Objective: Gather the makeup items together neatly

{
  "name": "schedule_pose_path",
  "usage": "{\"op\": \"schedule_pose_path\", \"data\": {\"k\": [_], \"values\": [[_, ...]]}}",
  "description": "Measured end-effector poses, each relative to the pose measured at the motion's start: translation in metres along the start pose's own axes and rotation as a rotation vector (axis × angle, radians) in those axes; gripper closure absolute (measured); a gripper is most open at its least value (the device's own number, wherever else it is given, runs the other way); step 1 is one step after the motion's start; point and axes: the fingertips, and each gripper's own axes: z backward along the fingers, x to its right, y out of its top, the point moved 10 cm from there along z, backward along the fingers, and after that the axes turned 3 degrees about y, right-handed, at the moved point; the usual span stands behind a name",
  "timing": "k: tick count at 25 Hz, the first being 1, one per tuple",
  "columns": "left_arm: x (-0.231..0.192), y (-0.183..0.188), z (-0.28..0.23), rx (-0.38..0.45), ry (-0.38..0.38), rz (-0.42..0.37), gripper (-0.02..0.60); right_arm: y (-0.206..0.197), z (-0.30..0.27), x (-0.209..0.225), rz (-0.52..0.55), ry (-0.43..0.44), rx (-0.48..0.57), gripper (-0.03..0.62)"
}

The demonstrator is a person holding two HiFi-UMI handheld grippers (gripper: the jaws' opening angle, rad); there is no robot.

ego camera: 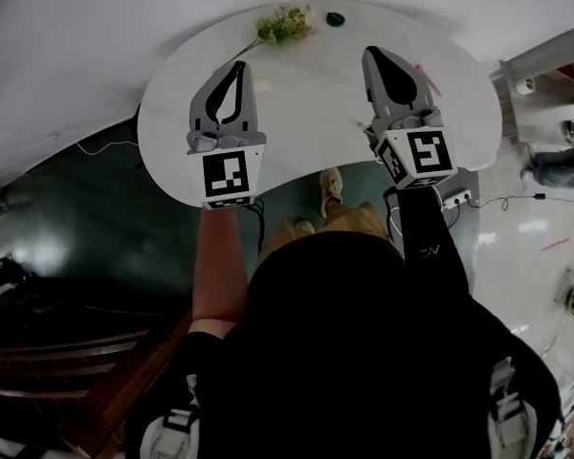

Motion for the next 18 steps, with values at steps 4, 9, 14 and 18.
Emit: {"op": "schedule_pose_path", "data": {"k": [4,9,14,18], "values": [[-0.011,-0.007,-0.04,-0.012,0.103,0.057,0.572,-0.006,-0.043,0.033,0.004,0.06,0.012,0.589],[-0.014,-0.011,-0.076,-0.028,0.109,0.094,0.574,-0.011,-0.084,0.062,0.019,0.143,0.024,0.589],[-0.011,-0.013,-0.093,-0.029,0.11,0.073,0.574,-0.023,-0.1,0.074,-0.016,0.164,0.005,0.589],[-0.013,-0.019,-0.1,-0.05,0.091,0.084,0.574,-0.03,-0.109,0.075,-0.029,0.166,-0.001,0.589]]}}
